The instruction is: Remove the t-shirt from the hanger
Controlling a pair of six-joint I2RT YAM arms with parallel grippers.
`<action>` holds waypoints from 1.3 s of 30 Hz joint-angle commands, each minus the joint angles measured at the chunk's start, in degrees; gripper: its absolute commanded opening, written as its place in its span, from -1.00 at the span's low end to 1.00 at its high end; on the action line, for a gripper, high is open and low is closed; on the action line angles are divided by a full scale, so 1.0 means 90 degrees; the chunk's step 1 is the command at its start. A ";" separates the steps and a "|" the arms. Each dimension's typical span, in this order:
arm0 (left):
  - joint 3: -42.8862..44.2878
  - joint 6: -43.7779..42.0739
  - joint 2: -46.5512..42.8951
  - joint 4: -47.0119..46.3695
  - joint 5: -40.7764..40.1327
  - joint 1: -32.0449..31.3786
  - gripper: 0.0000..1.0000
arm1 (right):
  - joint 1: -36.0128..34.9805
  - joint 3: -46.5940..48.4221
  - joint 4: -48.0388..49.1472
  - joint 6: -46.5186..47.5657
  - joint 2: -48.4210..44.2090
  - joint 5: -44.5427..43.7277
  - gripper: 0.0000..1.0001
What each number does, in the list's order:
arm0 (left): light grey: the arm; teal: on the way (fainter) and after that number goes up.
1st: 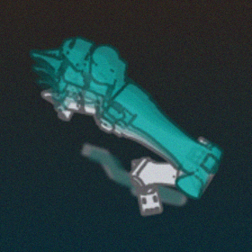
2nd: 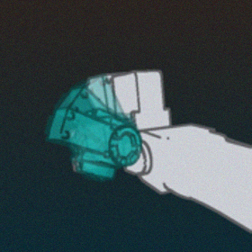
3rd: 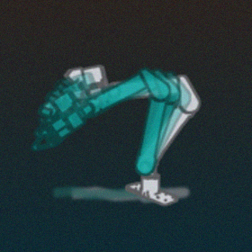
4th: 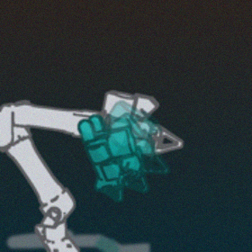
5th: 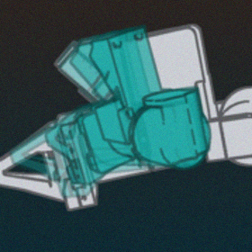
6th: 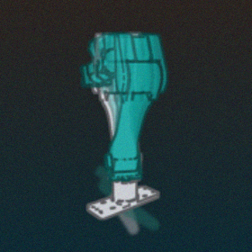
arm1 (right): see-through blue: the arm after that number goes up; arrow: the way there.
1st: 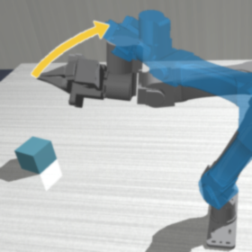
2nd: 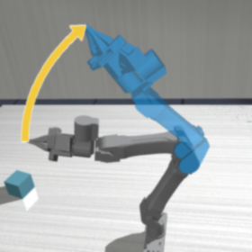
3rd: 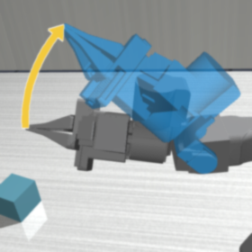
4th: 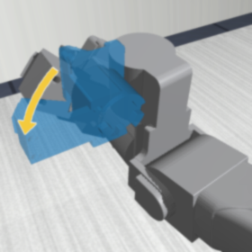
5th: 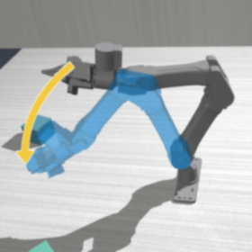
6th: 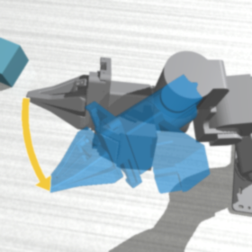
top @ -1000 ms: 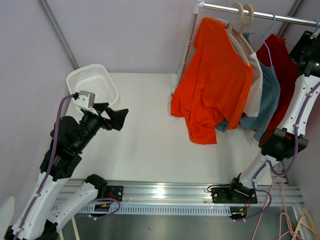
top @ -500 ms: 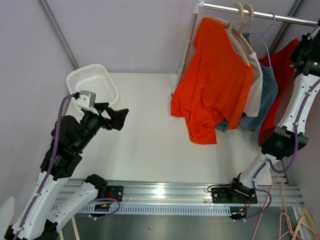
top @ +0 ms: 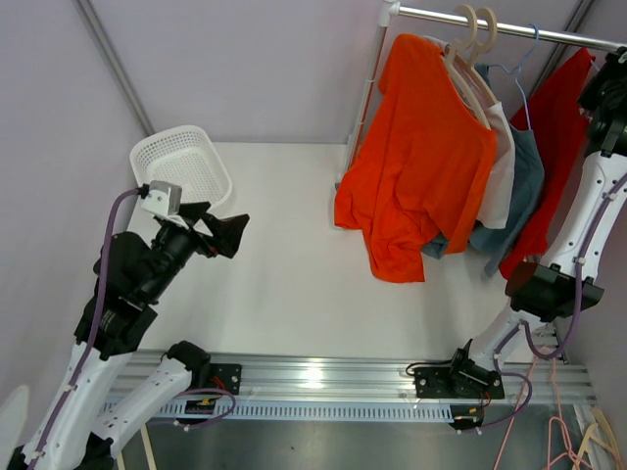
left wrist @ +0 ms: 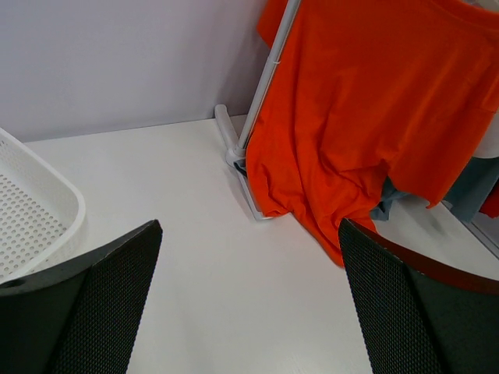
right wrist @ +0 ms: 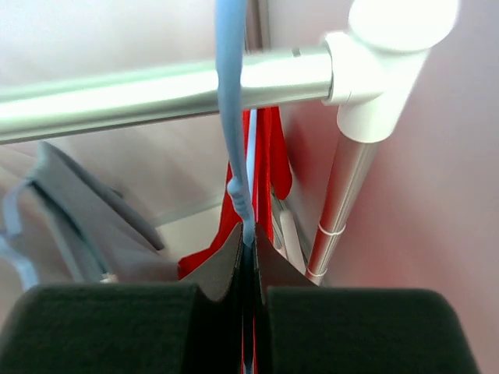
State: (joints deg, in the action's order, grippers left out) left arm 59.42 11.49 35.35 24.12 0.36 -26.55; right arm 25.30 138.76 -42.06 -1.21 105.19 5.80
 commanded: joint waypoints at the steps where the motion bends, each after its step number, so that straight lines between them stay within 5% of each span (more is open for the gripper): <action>1: 0.0000 -0.0075 -0.0139 -0.0073 0.0087 0.0030 0.99 | -0.0008 0.0277 0.0252 0.0086 -0.0797 0.0272 -1.00; 4: -0.0107 0.0041 -0.0256 -0.0072 0.0087 0.0030 0.99 | -0.0222 -0.1106 0.0346 -0.0012 -0.1779 0.0148 -1.00; 7: -0.0195 0.0149 -0.0344 -0.0033 0.0087 0.0030 0.99 | -0.0808 -0.3230 0.1038 -0.0138 -0.2963 -0.0964 -1.00; 10: -0.0254 0.0189 -0.0403 0.0045 0.0262 -0.0048 0.99 | -0.1325 -0.4155 0.0741 -0.0528 -0.4126 -0.2165 -1.00; 19: -0.0567 0.0218 -0.0071 -0.0218 -0.0528 -0.1656 0.99 | -0.2048 -0.5182 -0.1183 -0.2479 -0.5387 -0.4296 -1.00; 24: -0.0245 0.0043 0.0690 -0.0150 -0.0858 -0.2575 0.97 | -0.2371 -0.5340 -0.1576 -0.3234 -0.6081 -0.4288 -1.00; 25: -0.0274 -0.0074 0.0749 -0.0218 -0.1083 -0.3216 0.97 | -0.2372 -0.5301 -0.1625 -0.3312 -0.6092 -0.4084 -1.00; 31: -0.1316 -0.1978 0.1354 -0.3163 -0.2237 -0.5738 0.99 | -0.2381 -0.4608 -0.2084 -0.3791 -0.5896 -0.3702 -1.00; 39: -0.1749 -0.3490 0.3160 -0.6855 -0.2033 -0.6854 0.99 | -0.2401 -0.4695 -0.1782 -0.3723 -0.5633 -0.2950 -1.00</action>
State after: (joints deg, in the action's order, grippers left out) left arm 43.24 -11.29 60.84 -17.89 -16.97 -85.58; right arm 4.19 96.01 -61.45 -33.43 52.75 -23.59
